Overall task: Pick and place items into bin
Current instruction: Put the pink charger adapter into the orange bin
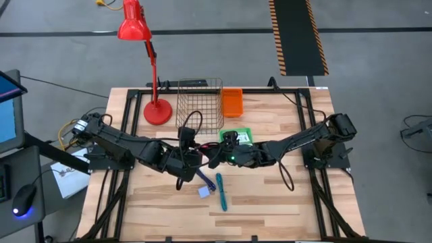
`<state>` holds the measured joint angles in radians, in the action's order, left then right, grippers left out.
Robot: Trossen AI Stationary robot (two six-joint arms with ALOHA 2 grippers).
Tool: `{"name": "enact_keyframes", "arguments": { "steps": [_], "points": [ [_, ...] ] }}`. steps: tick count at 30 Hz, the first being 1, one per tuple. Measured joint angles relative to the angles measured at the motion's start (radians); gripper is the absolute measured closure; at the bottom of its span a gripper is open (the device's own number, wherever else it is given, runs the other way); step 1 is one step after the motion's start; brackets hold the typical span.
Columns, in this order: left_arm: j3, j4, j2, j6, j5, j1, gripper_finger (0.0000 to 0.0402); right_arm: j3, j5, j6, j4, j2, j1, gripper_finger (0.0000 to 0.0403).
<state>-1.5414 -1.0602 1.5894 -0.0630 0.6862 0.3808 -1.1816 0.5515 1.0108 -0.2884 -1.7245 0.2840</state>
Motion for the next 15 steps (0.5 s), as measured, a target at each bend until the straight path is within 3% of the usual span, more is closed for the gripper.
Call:
{"name": "enact_keyframes", "arguments": {
  "steps": [6, 9, 15],
  "points": [
    [-0.019, -0.067, -0.003, -0.025, 0.064, 0.028, 0.0209, -0.001, -0.006, 0.0, -0.004, 0.001, 0.001, 0.0259],
    [-0.07, -0.153, -0.006, -0.019, 0.158, 0.038, 0.0202, -0.002, -0.016, -0.001, 0.009, 0.002, -0.006, 0.0259],
    [-0.205, -0.365, -0.007, 0.125, 0.279, 0.043, 0.0202, -0.001, -0.012, -0.001, 0.088, 0.008, -0.022, 0.0259]
  ]
}}
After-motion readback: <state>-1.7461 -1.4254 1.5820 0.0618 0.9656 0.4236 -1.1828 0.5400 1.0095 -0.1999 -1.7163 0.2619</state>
